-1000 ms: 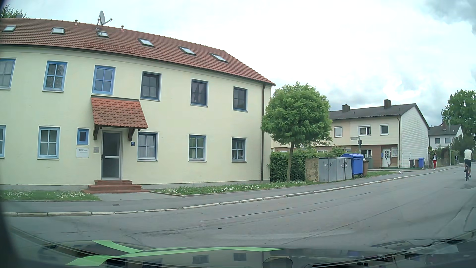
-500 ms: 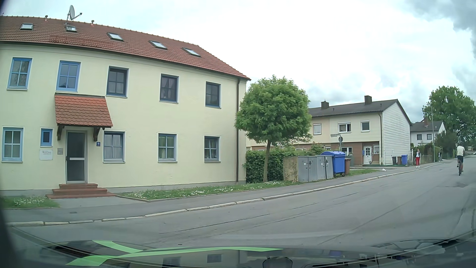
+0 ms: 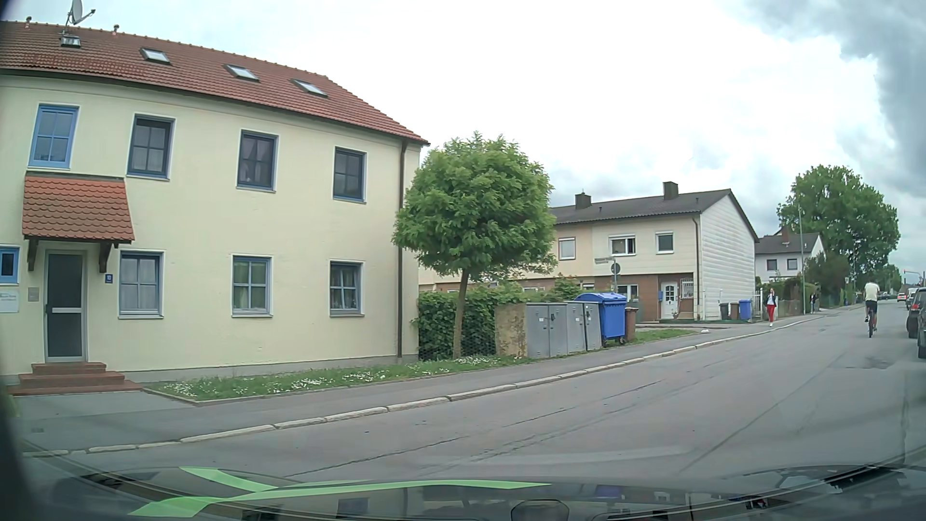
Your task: Follow the waypoints while adhering to traffic rules and regulations
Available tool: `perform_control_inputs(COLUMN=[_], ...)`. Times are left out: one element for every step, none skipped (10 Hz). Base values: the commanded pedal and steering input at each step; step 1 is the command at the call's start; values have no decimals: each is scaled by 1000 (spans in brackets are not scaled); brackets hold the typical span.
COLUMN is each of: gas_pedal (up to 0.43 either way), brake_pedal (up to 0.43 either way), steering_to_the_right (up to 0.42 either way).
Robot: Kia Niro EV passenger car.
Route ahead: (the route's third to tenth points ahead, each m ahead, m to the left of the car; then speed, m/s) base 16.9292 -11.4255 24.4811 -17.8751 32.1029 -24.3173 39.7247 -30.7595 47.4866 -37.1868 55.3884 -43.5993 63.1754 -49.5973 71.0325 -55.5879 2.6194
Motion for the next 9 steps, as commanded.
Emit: perform_control_inputs(gas_pedal=[138, 130, 130, 118, 110, 110, 118, 118, 118], brake_pedal=[0, 0, 0, 0, 0, 0, 0, 0, 0], steering_to_the_right=[323, 323, 324, 328, 328, 328, 328, 329, 331])
